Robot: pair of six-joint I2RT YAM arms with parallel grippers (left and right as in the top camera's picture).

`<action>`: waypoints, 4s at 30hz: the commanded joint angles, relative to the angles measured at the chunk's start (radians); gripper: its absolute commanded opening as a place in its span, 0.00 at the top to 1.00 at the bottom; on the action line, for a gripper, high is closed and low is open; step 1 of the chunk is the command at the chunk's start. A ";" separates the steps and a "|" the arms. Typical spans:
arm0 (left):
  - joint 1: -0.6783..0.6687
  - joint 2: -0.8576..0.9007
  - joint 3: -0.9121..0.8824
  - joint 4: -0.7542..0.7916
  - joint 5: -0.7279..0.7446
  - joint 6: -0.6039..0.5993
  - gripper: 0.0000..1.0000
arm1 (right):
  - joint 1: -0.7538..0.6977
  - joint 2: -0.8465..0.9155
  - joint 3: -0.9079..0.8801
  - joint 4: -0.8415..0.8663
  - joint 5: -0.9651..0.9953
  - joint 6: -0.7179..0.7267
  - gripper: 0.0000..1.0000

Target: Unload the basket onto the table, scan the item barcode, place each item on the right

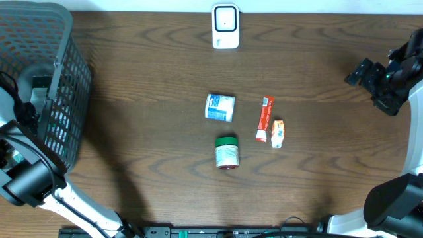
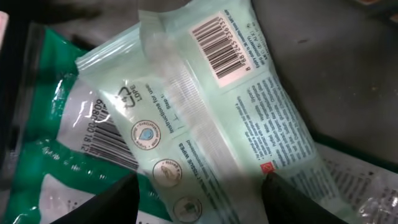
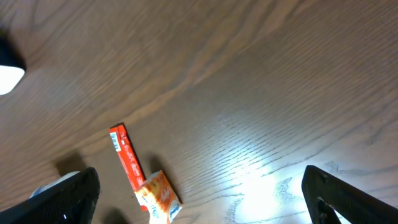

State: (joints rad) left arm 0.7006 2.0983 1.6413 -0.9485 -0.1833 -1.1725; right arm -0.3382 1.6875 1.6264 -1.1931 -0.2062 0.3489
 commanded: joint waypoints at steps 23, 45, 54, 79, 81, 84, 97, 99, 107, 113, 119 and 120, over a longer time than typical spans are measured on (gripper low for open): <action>0.008 -0.115 -0.169 0.064 0.108 0.023 0.93 | -0.002 -0.019 0.021 -0.003 -0.001 0.010 0.01; -0.012 -0.739 -0.169 0.225 0.060 0.196 0.50 | -0.002 -0.019 0.021 -0.004 -0.001 0.010 0.01; -0.012 -0.480 -0.169 0.187 0.060 0.196 0.34 | -0.002 -0.019 0.021 -0.004 -0.001 0.010 0.01; -0.012 -0.058 -0.170 0.141 0.060 0.196 0.38 | -0.002 -0.019 0.021 -0.004 -0.001 0.010 0.01; -0.012 -0.058 -0.170 0.130 0.060 0.196 0.53 | -0.002 -0.019 0.021 -0.004 -0.001 0.010 0.01; -0.012 -0.058 -0.170 0.126 0.065 0.196 0.89 | -0.002 -0.019 0.021 -0.004 -0.001 0.010 0.01; -0.012 -0.146 -0.169 0.128 0.069 0.203 0.93 | -0.002 -0.019 0.021 -0.004 -0.001 0.010 0.01; -0.012 -0.187 -0.169 0.135 0.064 0.230 0.94 | -0.002 -0.019 0.021 -0.003 -0.001 0.010 0.01; -0.012 -0.278 -0.169 0.148 0.059 0.245 0.93 | -0.002 -0.019 0.021 -0.004 -0.001 0.010 0.01; -0.012 -0.275 -0.169 0.149 0.059 0.245 0.93 | -0.002 -0.019 0.021 -0.004 -0.001 0.010 0.01; -0.012 -0.275 -0.169 0.149 0.059 0.245 0.93 | -0.002 -0.019 0.021 -0.004 -0.001 0.010 0.01; -0.012 -0.275 -0.169 0.150 0.059 0.245 0.93 | -0.002 -0.019 0.021 -0.004 -0.001 0.010 0.01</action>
State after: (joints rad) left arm 0.6907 1.8221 1.4776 -0.8028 -0.1112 -0.9413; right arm -0.3382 1.6875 1.6264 -1.1934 -0.2062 0.3489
